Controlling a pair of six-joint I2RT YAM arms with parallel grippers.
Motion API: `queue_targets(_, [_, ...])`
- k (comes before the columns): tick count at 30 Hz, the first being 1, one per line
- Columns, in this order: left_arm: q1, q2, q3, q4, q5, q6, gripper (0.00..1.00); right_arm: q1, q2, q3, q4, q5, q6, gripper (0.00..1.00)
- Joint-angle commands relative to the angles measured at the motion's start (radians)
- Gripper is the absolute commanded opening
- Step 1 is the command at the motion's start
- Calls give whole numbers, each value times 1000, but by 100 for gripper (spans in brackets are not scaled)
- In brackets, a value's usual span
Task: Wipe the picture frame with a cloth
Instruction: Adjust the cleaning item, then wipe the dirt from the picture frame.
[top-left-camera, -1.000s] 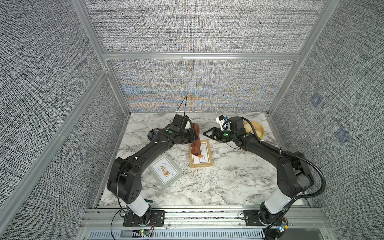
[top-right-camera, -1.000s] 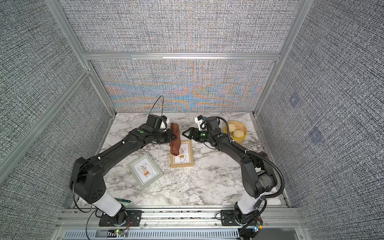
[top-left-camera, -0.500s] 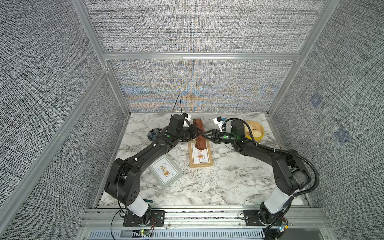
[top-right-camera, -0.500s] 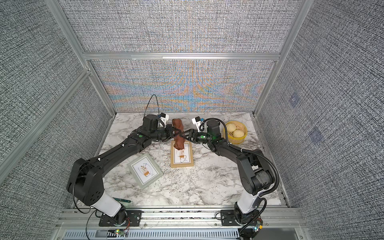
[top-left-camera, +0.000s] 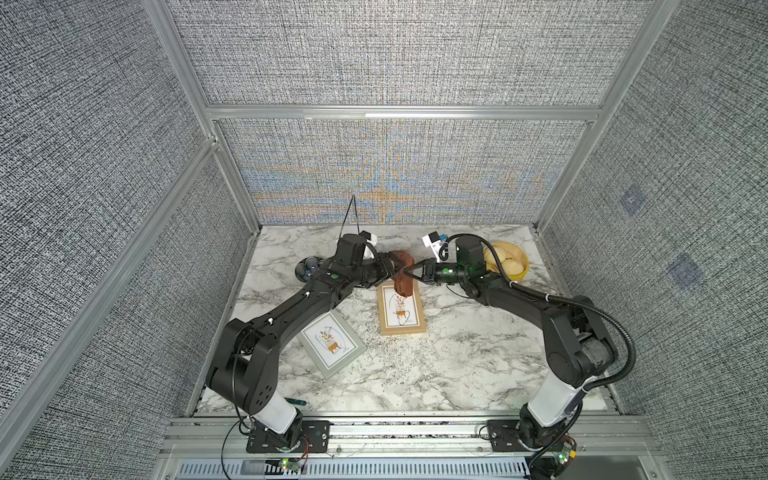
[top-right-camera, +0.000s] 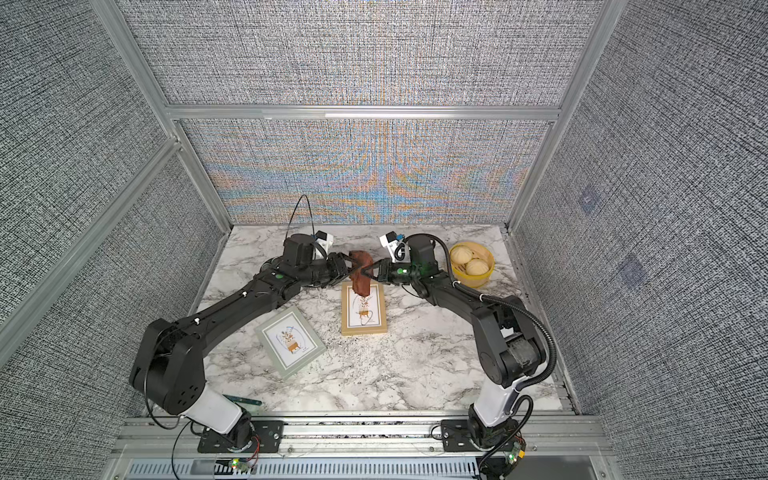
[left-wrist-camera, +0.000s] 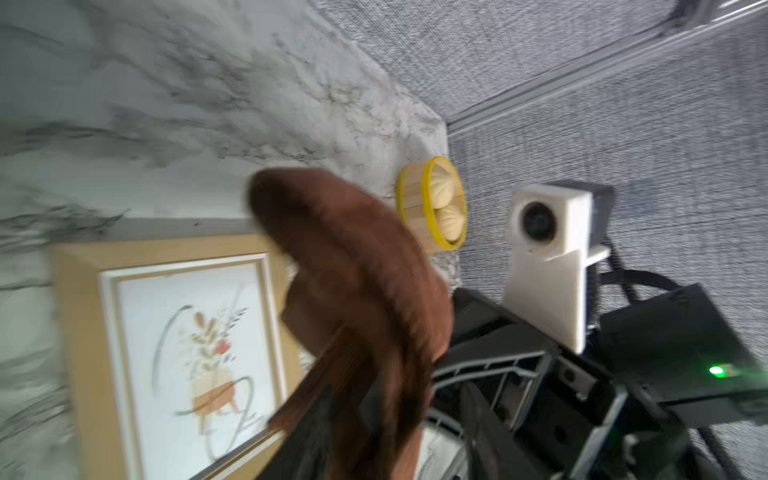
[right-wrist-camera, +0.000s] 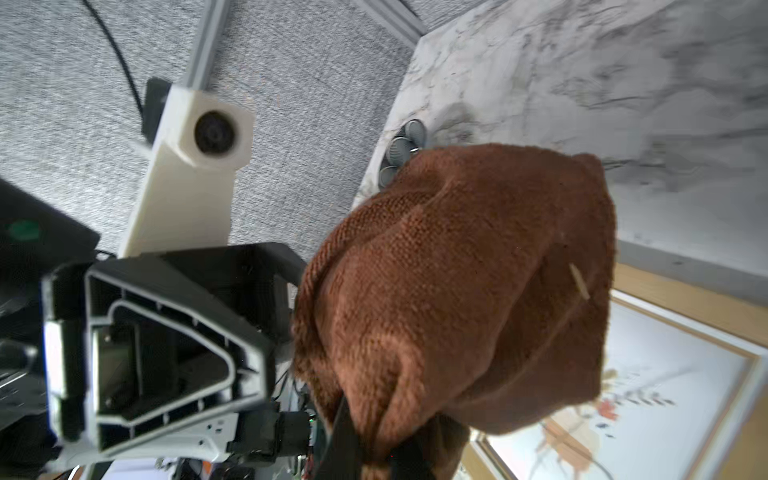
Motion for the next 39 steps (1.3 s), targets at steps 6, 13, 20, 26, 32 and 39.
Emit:
queue_targets(6, [18, -52, -146, -187, -238, 152, 70, 98, 75, 138, -585, 368, -365, 0])
queue_targets(13, [15, 77, -200, -42, -133, 116, 51, 170, 199, 297, -797, 432, -422, 13])
queue_targets(20, [3, 183, -208, 108, -34, 79, 41, 177, 211, 364, -861, 491, -440, 41])
queue_targets(26, [2, 229, -216, 115, -46, 70, 29, 213, 280, 439, -899, 548, -476, 41])
queue_targets(32, [2, 243, -232, 97, -63, 74, 22, 238, 336, 464, -896, 559, -482, 33])
queue_targets(39, [2, 269, -248, 76, -60, 77, 22, 272, 365, 407, -817, 665, -550, 20])
